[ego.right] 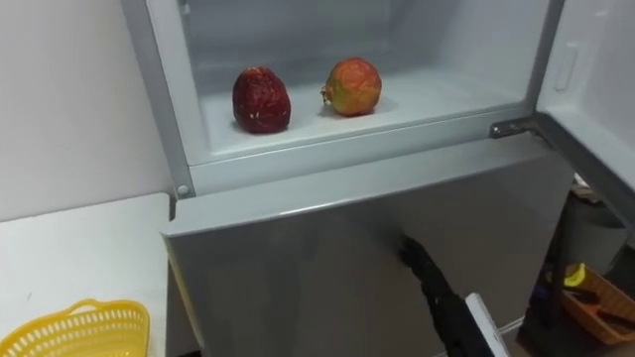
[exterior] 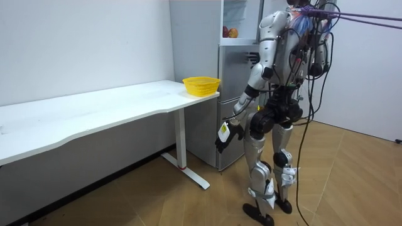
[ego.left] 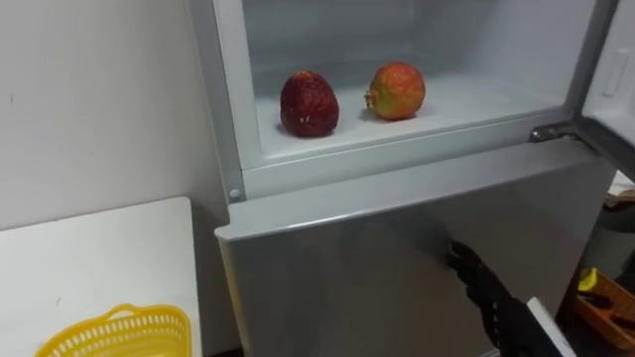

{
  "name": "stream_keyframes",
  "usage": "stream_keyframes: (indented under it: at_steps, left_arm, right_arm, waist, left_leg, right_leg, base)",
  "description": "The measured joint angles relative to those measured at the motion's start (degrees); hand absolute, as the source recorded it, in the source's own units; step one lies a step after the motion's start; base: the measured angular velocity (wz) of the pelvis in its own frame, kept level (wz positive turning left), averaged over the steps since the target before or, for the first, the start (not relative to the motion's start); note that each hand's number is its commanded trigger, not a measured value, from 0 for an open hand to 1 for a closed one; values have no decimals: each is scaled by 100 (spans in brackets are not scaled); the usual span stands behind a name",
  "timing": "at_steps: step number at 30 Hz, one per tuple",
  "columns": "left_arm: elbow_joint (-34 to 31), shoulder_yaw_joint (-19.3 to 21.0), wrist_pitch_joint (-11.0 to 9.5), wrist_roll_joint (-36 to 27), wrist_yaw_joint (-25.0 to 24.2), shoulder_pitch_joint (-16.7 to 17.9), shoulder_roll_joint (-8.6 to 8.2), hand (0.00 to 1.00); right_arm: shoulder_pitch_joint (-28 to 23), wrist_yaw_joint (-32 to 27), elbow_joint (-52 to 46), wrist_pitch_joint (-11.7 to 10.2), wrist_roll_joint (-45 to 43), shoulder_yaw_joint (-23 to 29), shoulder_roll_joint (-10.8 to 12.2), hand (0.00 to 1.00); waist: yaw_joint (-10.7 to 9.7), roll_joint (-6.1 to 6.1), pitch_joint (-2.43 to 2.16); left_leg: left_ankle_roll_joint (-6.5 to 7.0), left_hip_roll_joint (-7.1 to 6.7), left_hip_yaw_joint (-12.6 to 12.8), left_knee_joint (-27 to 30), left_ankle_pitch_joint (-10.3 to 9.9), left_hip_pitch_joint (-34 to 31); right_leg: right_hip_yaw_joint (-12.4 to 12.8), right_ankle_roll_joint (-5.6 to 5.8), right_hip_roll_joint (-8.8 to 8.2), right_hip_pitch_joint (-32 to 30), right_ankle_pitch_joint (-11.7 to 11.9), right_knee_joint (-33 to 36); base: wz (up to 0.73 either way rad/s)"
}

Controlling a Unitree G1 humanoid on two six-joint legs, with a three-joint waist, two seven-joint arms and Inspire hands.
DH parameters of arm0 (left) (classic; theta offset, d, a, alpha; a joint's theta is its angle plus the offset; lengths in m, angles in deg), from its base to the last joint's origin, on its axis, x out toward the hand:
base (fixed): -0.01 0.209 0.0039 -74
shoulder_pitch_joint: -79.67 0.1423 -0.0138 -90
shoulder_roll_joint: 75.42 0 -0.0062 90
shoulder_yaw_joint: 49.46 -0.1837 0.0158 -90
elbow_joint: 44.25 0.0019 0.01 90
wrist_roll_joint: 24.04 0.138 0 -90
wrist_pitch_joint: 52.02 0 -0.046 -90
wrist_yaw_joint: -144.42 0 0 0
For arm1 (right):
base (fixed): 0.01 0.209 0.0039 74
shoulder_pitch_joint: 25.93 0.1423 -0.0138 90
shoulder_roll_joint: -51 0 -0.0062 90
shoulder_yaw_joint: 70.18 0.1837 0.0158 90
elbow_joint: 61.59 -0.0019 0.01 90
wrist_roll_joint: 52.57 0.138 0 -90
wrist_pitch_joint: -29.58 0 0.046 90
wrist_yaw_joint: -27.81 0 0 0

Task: Retrieve from the upper fridge

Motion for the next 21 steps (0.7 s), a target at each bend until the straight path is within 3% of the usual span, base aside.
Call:
stream_keyframes:
  at_steps: [4, 10, 11, 13, 16, 21]
  left_arm:
    - [2, -5, 0, -17, -1, 24, 99, 0]
    - [104, -12, -96, 56, -8, 41, 118, 0]
    - [144, -12, -130, 76, -5, 37, 123, 0]
    - [213, 35, -166, 188, 8, 48, 133, 0]
    - [298, 44, -194, 189, 22, 61, 137, 0]
    - [387, 28, -181, 245, 31, 54, 130, 0]
  right_arm:
    - [372, -294, -82, -5, -351, 190, -112, 0]
    - [847, -653, -468, -55, -409, 257, -99, 0]
    - [968, -684, -510, -102, -394, 265, -100, 0]
    - [1429, -845, -669, -451, -368, 300, -102, 0]
    - [1646, -995, -830, -809, -373, 299, -101, 0]
    - [1675, -1000, -770, -946, -326, 291, -99, 0]
  waist:
    - [-15, -135, -35]
    - [-15, -162, -62]
    - [-14, -161, -62]
    - [17, -156, -61]
    - [93, -145, -61]
    - [214, -126, -45]
  left_leg:
    - [-9, 8, -3, 2, 4, 3]
    - [-9, -29, -4, 8, 5, 6]
    - [-9, -28, -6, 8, 6, 6]
    - [-15, -26, -46, 10, 9, 5]
    - [-22, -25, -127, 14, 13, 42]
    - [-25, 12, -173, -2, 12, 113]
  right_leg:
    - [4, -8, 14, 5, 5, -6]
    - [-18, -10, 14, 18, 7, -18]
    - [-22, -12, 16, 19, 8, -19]
    - [-68, -19, 16, 49, 14, -32]
    - [-159, -22, 19, 175, 37, -143]
    - [-214, -17, 18, 278, 41, -148]
  base:
    - [0]
    - [0]
    - [0]
    - [10]
    - [17]
    - [9]
